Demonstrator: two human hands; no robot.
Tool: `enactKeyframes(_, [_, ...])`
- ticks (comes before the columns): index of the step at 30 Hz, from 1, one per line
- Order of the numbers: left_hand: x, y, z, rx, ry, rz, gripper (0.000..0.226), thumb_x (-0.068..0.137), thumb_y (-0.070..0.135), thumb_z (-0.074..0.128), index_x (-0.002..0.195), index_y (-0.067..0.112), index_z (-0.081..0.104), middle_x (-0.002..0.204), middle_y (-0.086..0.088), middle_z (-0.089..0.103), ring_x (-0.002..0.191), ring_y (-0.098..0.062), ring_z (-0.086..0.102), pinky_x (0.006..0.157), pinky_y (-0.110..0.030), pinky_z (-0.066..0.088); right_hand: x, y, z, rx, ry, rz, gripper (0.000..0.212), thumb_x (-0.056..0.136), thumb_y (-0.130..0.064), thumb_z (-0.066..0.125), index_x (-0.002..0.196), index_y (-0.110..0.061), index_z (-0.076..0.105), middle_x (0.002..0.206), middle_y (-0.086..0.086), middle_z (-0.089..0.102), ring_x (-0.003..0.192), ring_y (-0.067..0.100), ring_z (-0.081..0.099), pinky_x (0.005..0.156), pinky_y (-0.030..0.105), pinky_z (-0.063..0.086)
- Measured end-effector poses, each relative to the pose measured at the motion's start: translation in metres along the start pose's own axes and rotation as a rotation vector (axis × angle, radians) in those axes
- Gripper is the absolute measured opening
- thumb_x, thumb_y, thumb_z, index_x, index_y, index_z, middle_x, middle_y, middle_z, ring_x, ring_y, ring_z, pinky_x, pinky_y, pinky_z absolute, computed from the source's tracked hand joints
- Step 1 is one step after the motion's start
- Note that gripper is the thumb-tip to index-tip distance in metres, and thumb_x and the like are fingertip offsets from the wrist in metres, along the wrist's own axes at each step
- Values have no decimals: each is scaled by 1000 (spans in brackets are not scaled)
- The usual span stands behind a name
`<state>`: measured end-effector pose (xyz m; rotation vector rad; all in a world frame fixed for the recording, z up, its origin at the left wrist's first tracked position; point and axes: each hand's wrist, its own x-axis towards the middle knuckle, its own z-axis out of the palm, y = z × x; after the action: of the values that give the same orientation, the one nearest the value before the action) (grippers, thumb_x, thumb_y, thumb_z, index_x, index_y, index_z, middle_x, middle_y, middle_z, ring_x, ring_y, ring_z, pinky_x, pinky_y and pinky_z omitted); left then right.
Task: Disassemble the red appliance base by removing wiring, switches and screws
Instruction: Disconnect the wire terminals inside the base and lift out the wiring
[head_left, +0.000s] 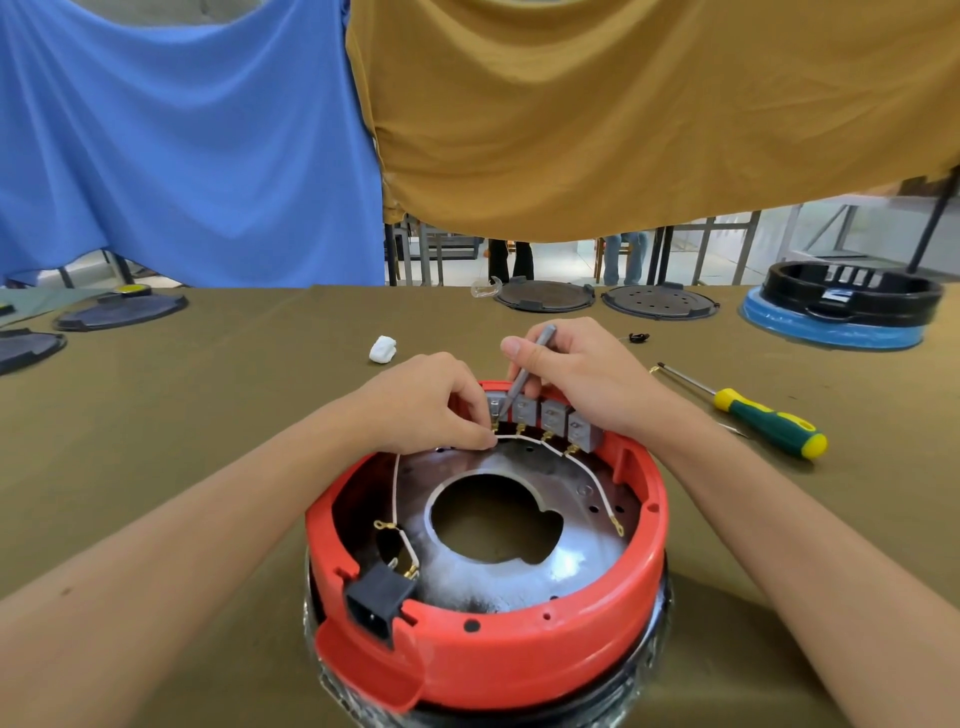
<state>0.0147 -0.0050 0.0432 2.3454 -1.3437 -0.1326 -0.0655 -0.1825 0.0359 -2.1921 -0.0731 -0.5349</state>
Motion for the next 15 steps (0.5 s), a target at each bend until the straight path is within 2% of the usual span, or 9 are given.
enactKeyframes(8, [-1,1,0,-18,2,3,8,81,27,76,73,25,78,88,7,69,82,-4,62,75,-20,46,-6,1,0,-59,46,-77,32,97,-43,59,77,-19,66,72,1,72,70,16,69,78,43,56])
enactKeyframes(12, [-1,0,0,-17,3,6,9,81,27,77,73,24,78,90,7,69,83,-3,61,75,-18,46,-6,0,0,-68,43,-74,33,97,-43,59,78,-17,66,72,2,72,71,17,69,79,44,55])
enactKeyframes(15, [0,0,0,-17,3,8,9,81,27,76,73,24,78,89,7,69,83,-4,61,75,-18,46,-5,-1,0,-53,31,-69,33,98,-40,58,76,-17,65,70,2,71,70,16,69,78,40,55])
